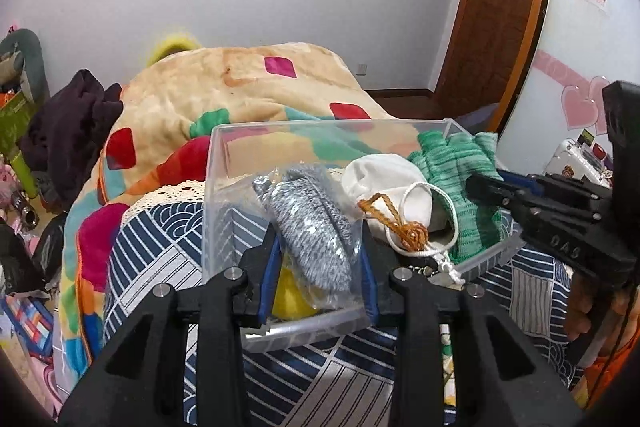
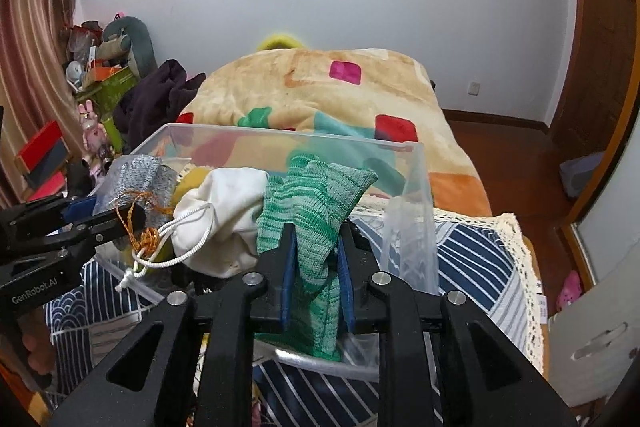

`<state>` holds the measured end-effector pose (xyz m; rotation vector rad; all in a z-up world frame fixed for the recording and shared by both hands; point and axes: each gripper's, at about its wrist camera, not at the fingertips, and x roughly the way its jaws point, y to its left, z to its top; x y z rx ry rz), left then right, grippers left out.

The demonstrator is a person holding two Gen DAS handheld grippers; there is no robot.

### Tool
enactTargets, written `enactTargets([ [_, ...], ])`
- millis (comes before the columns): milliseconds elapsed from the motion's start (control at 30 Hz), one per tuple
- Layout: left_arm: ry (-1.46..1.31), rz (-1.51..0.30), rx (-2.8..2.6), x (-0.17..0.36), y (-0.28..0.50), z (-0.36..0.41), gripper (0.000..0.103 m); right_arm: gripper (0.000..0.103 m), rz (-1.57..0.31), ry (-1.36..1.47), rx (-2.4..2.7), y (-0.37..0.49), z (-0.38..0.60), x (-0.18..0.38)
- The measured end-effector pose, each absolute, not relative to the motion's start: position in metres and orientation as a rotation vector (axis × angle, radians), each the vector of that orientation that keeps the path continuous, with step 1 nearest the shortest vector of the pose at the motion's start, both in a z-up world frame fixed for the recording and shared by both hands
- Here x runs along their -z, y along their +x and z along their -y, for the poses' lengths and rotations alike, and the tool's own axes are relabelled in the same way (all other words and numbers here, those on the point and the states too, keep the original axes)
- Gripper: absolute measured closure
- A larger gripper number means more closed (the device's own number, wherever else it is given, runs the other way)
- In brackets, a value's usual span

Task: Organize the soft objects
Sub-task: 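Place the mesh bag into the box with the left tool while the right tool drops the glove in, then grasp the floral cloth with the right tool while the left tool grasps the braided cord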

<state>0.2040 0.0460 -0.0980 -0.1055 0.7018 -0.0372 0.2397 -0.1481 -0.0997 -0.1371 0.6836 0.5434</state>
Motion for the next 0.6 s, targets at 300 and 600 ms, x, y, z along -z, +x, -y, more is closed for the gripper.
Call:
enactTargets([
  [300,-0.076,-0.629,0.016,0.081,0.178,-0.039,0.036,0.075,-0.641,-0.084,-0.571,0.227,0.163,0.083],
  [600,-0.087,-0.591,0.013,0.075,0.141,-0.037,0.017,0.062,-0.577,-0.043,-0.648,0.193,0.170,0.070],
])
